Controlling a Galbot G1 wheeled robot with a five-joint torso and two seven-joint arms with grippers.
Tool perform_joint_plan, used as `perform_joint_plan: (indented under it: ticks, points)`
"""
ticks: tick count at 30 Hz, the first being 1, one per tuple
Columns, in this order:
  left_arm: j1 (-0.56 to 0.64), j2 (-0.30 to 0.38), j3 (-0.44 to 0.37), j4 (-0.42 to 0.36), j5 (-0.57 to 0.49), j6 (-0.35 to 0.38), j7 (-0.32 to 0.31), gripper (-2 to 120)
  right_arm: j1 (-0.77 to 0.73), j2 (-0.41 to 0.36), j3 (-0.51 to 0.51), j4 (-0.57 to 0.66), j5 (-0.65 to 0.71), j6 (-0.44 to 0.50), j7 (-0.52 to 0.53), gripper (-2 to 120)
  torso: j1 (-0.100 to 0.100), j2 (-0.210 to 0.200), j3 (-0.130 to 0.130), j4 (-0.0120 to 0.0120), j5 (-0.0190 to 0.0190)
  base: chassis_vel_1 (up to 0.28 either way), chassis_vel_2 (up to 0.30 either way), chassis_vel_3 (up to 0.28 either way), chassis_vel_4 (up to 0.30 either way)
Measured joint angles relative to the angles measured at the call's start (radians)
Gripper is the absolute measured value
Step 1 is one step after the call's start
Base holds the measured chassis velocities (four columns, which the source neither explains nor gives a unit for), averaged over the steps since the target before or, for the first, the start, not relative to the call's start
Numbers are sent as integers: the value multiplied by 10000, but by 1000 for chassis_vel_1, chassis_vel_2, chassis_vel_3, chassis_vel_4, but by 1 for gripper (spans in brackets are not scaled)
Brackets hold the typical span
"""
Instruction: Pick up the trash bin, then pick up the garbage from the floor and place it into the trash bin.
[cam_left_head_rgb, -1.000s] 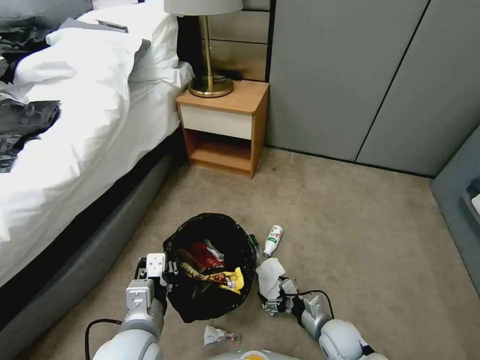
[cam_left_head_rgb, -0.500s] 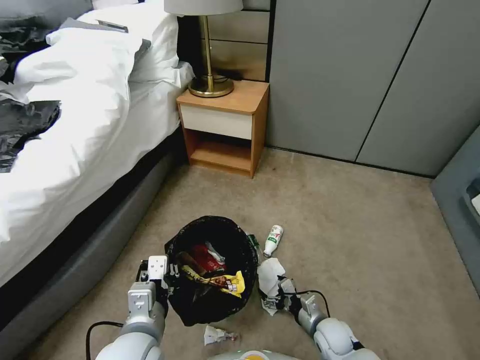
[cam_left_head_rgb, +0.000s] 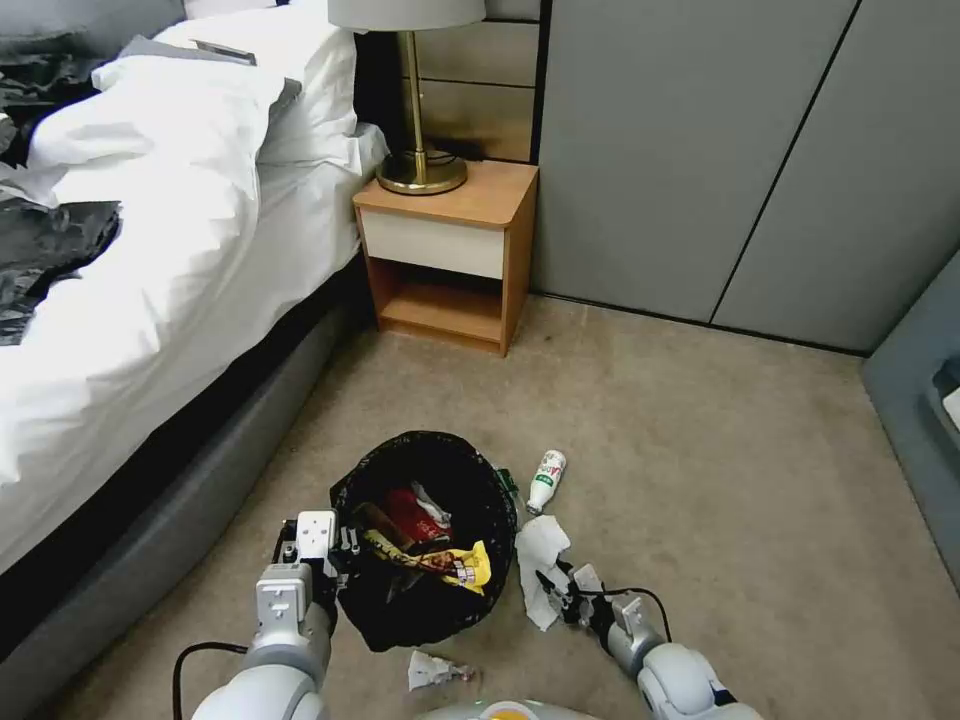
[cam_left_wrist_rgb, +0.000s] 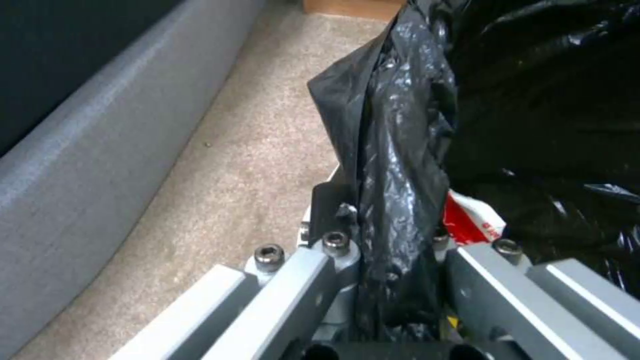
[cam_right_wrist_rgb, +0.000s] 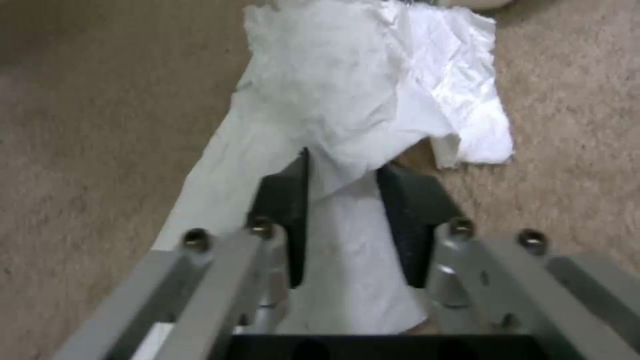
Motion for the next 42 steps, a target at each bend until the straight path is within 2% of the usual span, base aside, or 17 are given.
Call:
perform_joint_plan:
  ticks: [6,18,22,25,26,29,30,31,33,34,37,38,41,42]
  points:
    - [56,16,-36,-52,0,-19,7,1,112,29,-2,-1,0,52,0,2,0,0,0,0,0,0,0,0,0]
    - [150,0,-14,-79,44,-76,23,1,494,161,130,-475,-71,426,-181,0,0,0,0,1,0,0,0,0,0]
    - [135,10,-26,-104,43,-77,25,1,316,114,211,-20,-84,563,-139,0,1,0,1,1,1,0,0,0,0]
    - [89,17,-34,-104,38,-77,27,1,-246,-48,420,1245,-64,787,-3,0,0,0,0,0,1,0,0,0,0]
    - [89,17,-34,-104,38,-77,27,1,-246,-48,420,1245,-64,787,-3,0,0,0,0,0,1,0,0,0,0]
    - [28,38,-31,-53,22,-68,29,1,-1119,-288,812,3203,200,1133,70,0,0,2,-1,0,-1,0,0,0,0]
    - [28,38,-31,-53,22,-68,29,1,-1119,-288,812,3203,200,1133,70,0,0,2,-1,0,-1,0,0,0,0]
    - [13,41,-29,-34,18,-64,29,1,-1348,-332,936,3713,316,1220,70,0,0,3,-1,-1,0,0,0,0,0]
    - [-24,56,-14,24,8,-54,30,1,-1899,-394,1265,5196,667,1474,-71,0,1,3,-1,-2,-2,0,0,0,0]
    - [-24,56,-14,24,8,-54,30,1,-1899,-394,1265,5196,667,1474,-71,0,1,3,-1,-2,-2,0,0,0,0]
    - [-21,66,17,50,9,-49,30,1,-2428,-466,1500,7141,1194,1879,-810,0,0,3,-1,0,-3,0,0,0,0]
    - [-21,66,17,50,9,-49,30,1,-2428,-466,1500,7141,1194,1879,-810,0,0,3,-1,0,-3,0,0,0,0]
    - [37,66,64,25,22,-49,36,1,-2608,-624,1419,8640,1667,2090,-1719,0,0,3,-1,1,-1,0,0,0,0]
    - [37,66,64,25,22,-49,36,1,-2608,-624,1419,8640,1667,2090,-1719,0,0,3,-1,1,-1,0,0,0,0]
